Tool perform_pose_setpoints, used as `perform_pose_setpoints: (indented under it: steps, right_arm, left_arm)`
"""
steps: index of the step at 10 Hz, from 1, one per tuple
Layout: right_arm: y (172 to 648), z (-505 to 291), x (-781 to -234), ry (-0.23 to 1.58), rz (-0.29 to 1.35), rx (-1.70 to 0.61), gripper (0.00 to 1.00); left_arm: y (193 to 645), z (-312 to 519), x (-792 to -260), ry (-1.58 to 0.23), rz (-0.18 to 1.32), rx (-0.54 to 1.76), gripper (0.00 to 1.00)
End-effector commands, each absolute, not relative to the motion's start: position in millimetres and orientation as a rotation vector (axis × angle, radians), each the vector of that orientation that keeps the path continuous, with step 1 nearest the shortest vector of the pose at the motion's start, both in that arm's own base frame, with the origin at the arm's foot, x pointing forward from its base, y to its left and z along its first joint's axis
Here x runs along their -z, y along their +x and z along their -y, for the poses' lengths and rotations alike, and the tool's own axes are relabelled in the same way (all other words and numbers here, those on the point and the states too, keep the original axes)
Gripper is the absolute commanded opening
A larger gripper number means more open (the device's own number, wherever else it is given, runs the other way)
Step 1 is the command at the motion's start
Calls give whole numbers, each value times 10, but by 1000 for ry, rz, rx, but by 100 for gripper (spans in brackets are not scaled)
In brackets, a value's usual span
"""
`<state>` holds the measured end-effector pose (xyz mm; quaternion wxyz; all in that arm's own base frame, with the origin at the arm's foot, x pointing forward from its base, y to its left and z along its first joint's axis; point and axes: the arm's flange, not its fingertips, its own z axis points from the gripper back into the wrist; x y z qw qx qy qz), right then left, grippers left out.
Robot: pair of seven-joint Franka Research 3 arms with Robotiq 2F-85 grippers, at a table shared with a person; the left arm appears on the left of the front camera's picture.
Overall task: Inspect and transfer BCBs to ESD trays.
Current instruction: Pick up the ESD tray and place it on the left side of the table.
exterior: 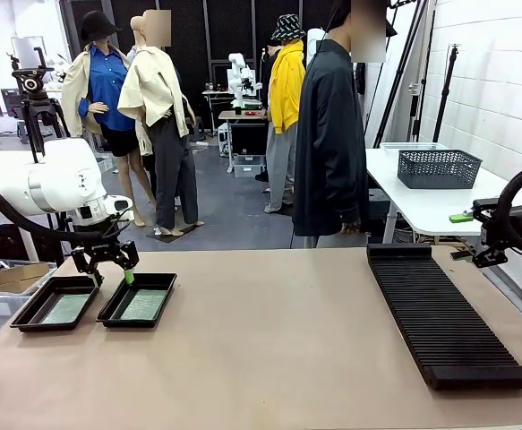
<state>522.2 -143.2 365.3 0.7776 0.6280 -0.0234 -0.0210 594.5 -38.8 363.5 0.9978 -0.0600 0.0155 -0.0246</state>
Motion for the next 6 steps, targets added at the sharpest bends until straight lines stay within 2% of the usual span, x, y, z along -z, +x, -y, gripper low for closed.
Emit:
perform_pose_setpoints:
  steps: [1,3,6]
  right_arm:
    - [5183,1392,-3657,1347,59,54,100]
    - [5183,1392,-3657,1347,59,54,100]
    - [5183,1392,-3657,1347,59,54,100]
  left_arm:
    - [5938,386,-3654,-148,-46,72,100]
    - [6048,449,-3629,-164,-8,28,100]
    - [5944,415,-3640,-126,-32,50,100]
